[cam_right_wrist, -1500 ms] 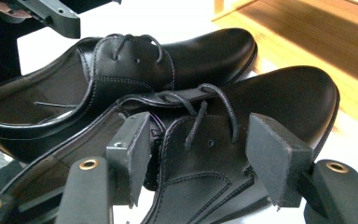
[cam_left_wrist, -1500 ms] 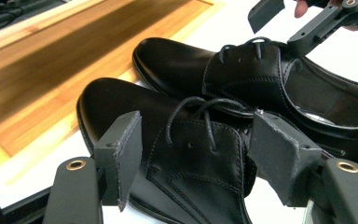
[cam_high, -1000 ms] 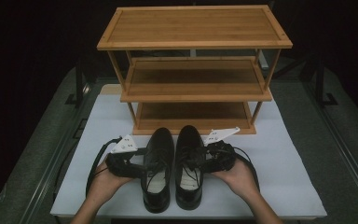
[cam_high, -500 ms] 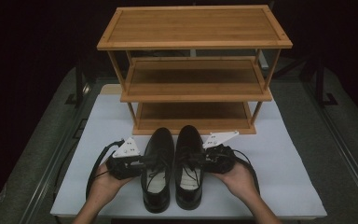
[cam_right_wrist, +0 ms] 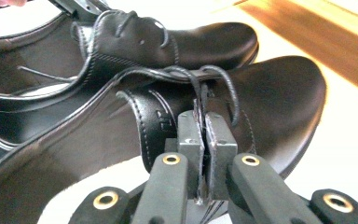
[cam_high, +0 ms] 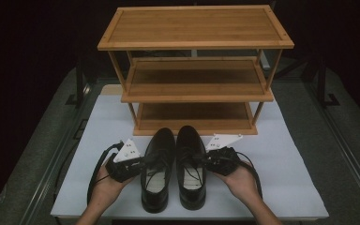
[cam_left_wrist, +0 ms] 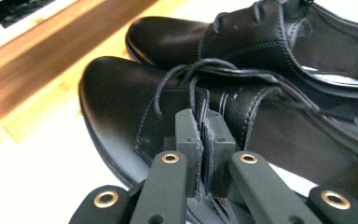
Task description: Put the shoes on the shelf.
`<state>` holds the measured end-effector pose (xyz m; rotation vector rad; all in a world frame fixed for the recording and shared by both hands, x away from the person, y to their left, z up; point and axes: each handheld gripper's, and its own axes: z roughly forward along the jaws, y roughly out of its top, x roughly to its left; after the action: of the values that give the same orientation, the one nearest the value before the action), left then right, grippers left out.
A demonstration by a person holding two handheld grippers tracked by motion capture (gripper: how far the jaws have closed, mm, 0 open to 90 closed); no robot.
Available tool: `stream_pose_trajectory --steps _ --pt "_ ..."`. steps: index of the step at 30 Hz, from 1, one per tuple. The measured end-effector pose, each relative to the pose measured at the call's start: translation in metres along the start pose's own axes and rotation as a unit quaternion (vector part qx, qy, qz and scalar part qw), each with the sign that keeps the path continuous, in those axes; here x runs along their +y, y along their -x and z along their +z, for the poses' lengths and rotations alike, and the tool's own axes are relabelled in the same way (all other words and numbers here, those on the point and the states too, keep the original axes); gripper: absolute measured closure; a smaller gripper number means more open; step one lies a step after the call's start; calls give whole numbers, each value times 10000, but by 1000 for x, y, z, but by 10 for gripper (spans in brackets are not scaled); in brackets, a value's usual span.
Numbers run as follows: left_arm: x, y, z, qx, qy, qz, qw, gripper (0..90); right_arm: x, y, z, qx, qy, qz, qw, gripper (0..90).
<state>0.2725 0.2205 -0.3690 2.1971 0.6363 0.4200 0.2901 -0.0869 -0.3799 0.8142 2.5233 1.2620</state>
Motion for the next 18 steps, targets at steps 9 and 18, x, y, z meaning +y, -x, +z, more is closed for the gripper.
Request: stream_pose_trajectory --steps 9,18 --pt "4 -4 -7 236 222 -174 9993 875 -2 13 -16 -199 130 106 9997 870" --pt "17 -8 -6 314 398 -202 9985 875 -4 32 -37 -284 294 244 9989 870"
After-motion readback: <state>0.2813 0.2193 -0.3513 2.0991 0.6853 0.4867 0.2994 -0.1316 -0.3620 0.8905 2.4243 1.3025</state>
